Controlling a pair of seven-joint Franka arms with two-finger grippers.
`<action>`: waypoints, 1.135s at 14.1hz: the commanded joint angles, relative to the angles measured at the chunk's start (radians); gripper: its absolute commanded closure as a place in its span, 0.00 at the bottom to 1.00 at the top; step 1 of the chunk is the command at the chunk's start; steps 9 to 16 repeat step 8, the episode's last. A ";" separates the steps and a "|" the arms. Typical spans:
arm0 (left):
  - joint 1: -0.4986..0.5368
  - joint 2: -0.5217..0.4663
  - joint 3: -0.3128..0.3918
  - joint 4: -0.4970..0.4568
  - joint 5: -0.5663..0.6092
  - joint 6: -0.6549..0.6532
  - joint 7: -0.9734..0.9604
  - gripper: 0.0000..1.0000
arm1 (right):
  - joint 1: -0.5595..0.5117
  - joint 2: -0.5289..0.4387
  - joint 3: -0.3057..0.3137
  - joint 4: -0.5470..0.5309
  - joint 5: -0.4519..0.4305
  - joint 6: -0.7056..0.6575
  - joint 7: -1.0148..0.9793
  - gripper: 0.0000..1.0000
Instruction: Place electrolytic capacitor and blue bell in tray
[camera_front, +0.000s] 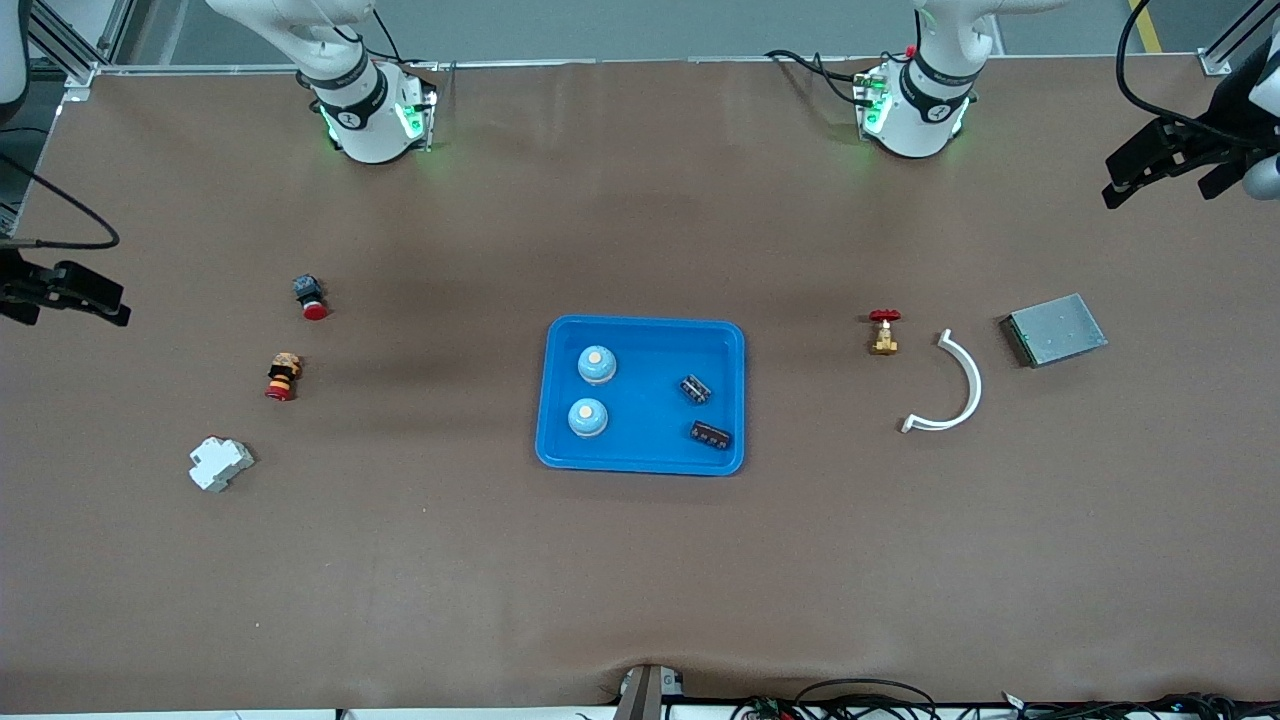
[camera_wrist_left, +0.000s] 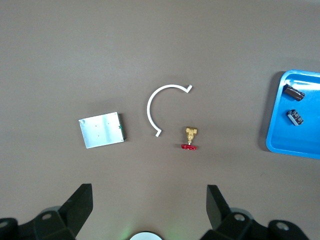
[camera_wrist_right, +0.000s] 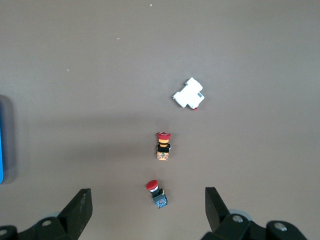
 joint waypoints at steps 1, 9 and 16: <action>0.003 0.025 0.002 0.045 -0.015 -0.036 0.013 0.00 | -0.008 -0.078 0.006 -0.095 0.013 0.028 -0.003 0.00; 0.001 0.031 0.000 0.053 0.000 -0.046 -0.002 0.00 | -0.002 -0.093 -0.026 -0.090 0.093 -0.034 0.009 0.00; 0.001 0.031 0.000 0.053 0.000 -0.046 -0.002 0.00 | -0.002 -0.093 -0.026 -0.090 0.093 -0.034 0.009 0.00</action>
